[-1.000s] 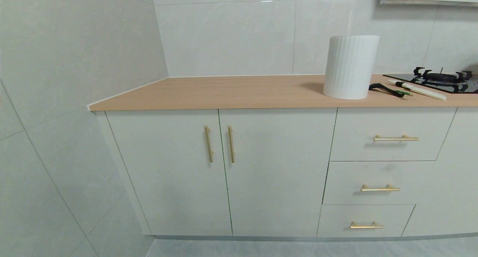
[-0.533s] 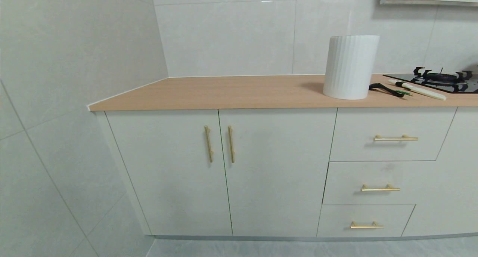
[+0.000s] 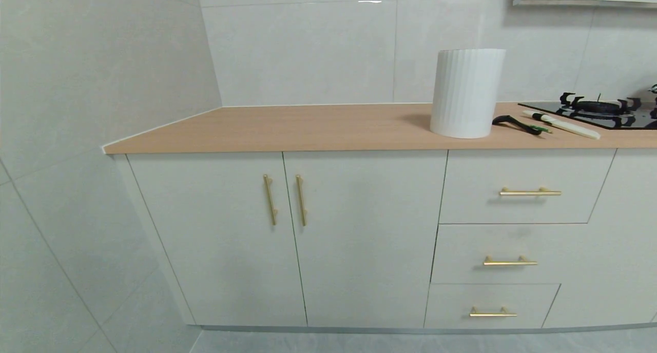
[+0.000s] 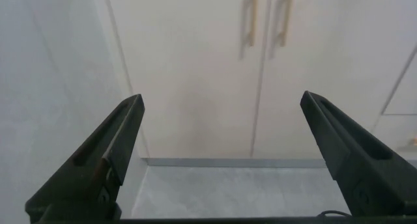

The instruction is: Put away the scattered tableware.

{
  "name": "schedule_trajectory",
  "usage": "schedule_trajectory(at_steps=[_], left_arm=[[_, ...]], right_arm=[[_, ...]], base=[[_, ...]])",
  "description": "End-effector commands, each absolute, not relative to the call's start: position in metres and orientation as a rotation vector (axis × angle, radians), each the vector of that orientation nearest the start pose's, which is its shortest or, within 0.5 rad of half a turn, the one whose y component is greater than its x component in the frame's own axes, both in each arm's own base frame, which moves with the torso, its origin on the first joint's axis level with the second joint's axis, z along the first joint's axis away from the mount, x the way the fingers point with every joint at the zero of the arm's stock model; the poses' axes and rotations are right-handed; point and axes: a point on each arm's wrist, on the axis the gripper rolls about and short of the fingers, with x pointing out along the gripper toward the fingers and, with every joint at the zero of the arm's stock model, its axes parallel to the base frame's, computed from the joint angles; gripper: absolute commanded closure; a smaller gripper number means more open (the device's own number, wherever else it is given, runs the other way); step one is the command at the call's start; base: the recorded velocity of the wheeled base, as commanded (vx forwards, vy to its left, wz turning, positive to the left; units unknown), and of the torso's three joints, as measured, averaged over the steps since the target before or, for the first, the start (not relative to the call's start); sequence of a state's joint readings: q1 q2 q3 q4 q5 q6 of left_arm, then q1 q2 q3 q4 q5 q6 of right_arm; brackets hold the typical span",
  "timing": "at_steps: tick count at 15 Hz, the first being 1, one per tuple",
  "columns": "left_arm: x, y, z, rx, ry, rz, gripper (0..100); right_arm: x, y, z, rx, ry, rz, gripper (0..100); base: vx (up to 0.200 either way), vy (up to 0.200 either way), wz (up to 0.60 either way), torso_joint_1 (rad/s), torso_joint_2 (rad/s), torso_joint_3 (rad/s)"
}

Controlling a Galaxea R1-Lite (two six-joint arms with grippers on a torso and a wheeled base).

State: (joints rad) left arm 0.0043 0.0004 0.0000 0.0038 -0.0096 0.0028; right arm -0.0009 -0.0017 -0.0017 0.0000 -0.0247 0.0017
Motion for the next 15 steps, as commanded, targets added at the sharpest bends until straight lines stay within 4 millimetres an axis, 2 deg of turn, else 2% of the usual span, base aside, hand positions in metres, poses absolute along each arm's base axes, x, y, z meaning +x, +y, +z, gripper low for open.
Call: schedule_trajectory(at_steps=[1, 8, 14, 15], left_arm=[[-0.0228, -0.0003, 0.0750, 0.003, 0.005, -0.005, 0], [-0.0228, -0.0003, 0.0752, 0.003, 0.003, -0.005, 0], [-0.0228, -0.0003, 0.0752, 0.003, 0.003, -0.005, 0], [-0.0228, -0.0003, 0.0752, 0.003, 0.003, -0.005, 0]], right_arm=[[-0.0229, -0.0005, 0.0759, 0.002, -0.002, -0.026, 0], [-0.0229, -0.0005, 0.0759, 0.002, -0.002, -0.026, 0], [-0.0229, -0.0005, 0.0759, 0.002, -0.002, -0.026, 0], [-0.0229, -0.0005, 0.0759, 0.002, -0.002, -0.026, 0]], base=[[0.000, -0.200, 0.00, 0.002, 0.00, 0.002], [0.000, -0.200, 0.00, 0.002, 0.00, 0.004], [0.000, 0.000, 0.00, 0.000, 0.00, 0.000], [0.200, 0.000, 0.00, -0.002, 0.00, -0.002]])
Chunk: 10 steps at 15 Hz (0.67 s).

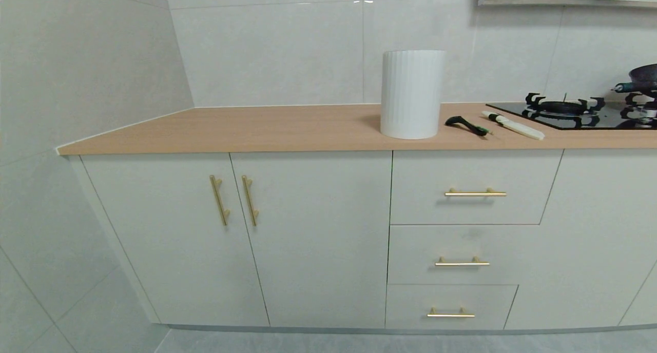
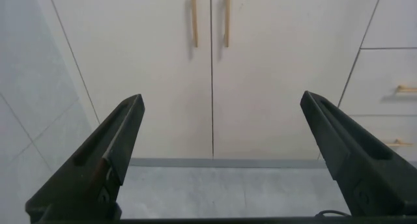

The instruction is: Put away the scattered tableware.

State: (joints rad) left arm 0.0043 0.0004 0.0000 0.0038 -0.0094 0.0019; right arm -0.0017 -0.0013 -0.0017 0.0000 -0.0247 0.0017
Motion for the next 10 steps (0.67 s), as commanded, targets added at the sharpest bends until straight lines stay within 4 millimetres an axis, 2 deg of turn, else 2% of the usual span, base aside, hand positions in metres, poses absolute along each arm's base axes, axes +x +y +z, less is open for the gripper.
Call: schedule_trajectory(at_steps=[1, 5, 10], left_arm=[[-0.0228, -0.0003, 0.0752, 0.002, 0.003, -0.005, 0], [-0.0228, -0.0003, 0.0752, 0.002, 0.003, -0.005, 0], [-0.0228, -0.0003, 0.0752, 0.003, 0.003, -0.005, 0]], right_arm=[[-0.0229, -0.0005, 0.0759, 0.002, -0.002, -0.026, 0], [-0.0229, -0.0005, 0.0759, 0.002, -0.002, -0.026, 0], [-0.0229, -0.0005, 0.0759, -0.002, -0.002, -0.026, 0]], base=[[0.200, 0.000, 0.00, 0.002, 0.00, 0.007], [0.200, 0.000, 0.00, 0.002, 0.00, 0.004], [0.000, 0.000, 0.00, 0.000, 0.00, 0.000]])
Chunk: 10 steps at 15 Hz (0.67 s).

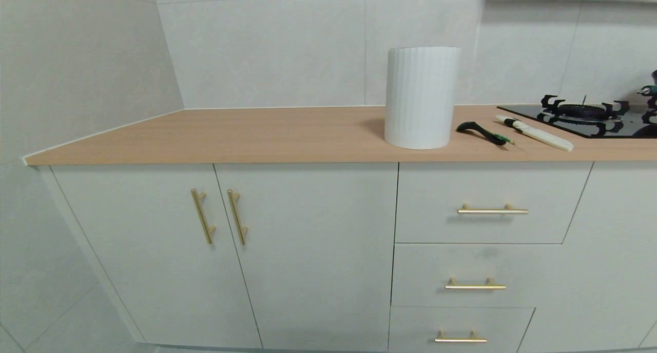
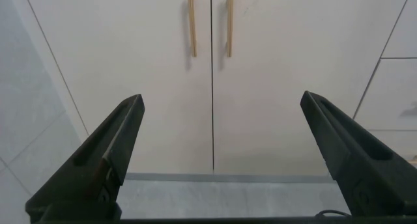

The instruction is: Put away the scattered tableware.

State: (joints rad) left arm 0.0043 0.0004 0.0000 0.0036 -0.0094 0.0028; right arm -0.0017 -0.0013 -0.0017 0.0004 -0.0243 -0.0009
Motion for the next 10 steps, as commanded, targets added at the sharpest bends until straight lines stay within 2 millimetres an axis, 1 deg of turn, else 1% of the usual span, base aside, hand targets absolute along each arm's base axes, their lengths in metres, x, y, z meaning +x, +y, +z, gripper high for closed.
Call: schedule_trajectory(at_steps=[1, 5, 6, 7, 8, 10], left_arm=[[-0.023, 0.000, 0.075, 0.003, 0.003, -0.005, 0], [-0.023, 0.000, 0.075, 0.003, 0.003, -0.005, 0], [-0.023, 0.000, 0.075, 0.003, 0.003, -0.005, 0], [-0.023, 0.000, 0.075, 0.003, 0.003, -0.005, 0], [-0.023, 0.000, 0.075, 0.003, 0.005, -0.005, 0], [-0.023, 0.000, 0.075, 0.003, 0.003, -0.005, 0]], right_arm=[[-0.023, -0.001, 0.076, 0.000, -0.002, -0.026, 0], [-0.023, -0.001, 0.077, -0.008, -0.006, -0.029, 0], [-0.026, 0.000, 0.088, 0.002, -0.057, -0.023, 0], [-0.033, 0.000, 0.113, 0.055, -0.129, 0.008, 0], [-0.030, 0.001, 0.122, 0.068, -0.068, 0.070, 0], [-0.018, 0.002, 0.124, 0.056, 0.067, 0.150, 0]], base=[[0.000, 0.000, 0.00, 0.000, 0.00, 0.000], [0.000, 0.000, 0.00, 0.000, 0.00, 0.000], [0.000, 0.000, 0.00, 0.000, 0.00, 0.000], [0.000, 0.000, 0.00, 0.000, 0.00, 0.000], [0.000, 0.000, 0.00, 0.000, 0.00, 0.000], [0.000, 0.000, 0.00, 0.000, 0.00, 0.000]])
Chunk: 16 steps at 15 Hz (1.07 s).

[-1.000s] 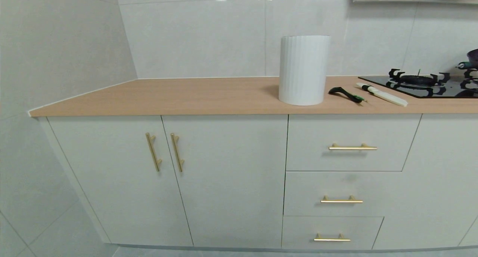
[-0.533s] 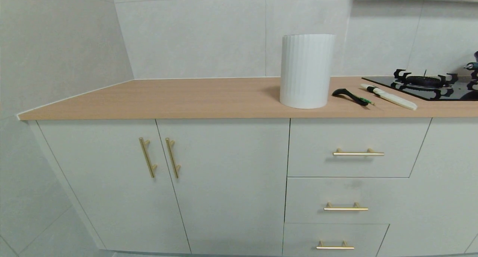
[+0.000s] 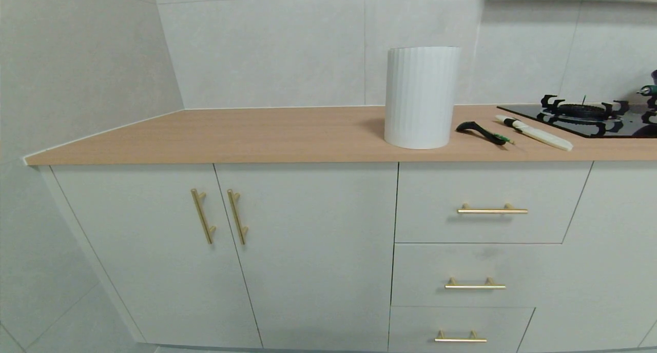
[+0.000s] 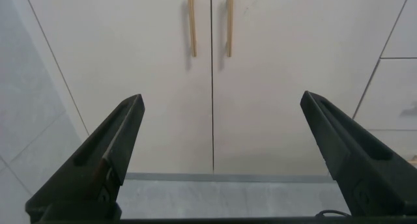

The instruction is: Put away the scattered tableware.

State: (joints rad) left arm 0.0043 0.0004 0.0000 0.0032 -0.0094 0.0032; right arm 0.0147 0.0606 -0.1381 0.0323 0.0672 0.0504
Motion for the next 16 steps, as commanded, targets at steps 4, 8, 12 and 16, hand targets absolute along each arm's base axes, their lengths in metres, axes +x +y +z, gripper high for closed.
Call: schedule_trajectory(at_steps=[4, 8, 12, 16], left_arm=[[-0.023, 0.000, 0.075, 0.003, 0.003, -0.005, 0], [-0.023, 0.000, 0.075, 0.003, 0.003, -0.005, 0], [-0.023, 0.000, 0.075, 0.003, 0.003, -0.005, 0], [-0.023, 0.000, 0.075, 0.003, 0.003, -0.005, 0]], right_arm=[[0.036, 0.006, 0.146, 0.033, 0.386, 0.225, 0], [0.122, 0.016, 0.149, 0.035, 0.713, 0.234, 0], [0.196, 0.023, 0.123, 0.034, 0.805, 0.223, 0], [0.257, 0.029, 0.080, 0.039, 0.910, 0.214, 0]], base=[[0.000, 0.000, 0.00, 0.000, 0.00, 0.000], [0.000, 0.000, 0.00, 0.000, 0.00, 0.000], [0.000, 0.000, 0.00, 0.000, 0.00, 0.000], [0.000, 0.000, 0.00, 0.000, 0.00, 0.000]])
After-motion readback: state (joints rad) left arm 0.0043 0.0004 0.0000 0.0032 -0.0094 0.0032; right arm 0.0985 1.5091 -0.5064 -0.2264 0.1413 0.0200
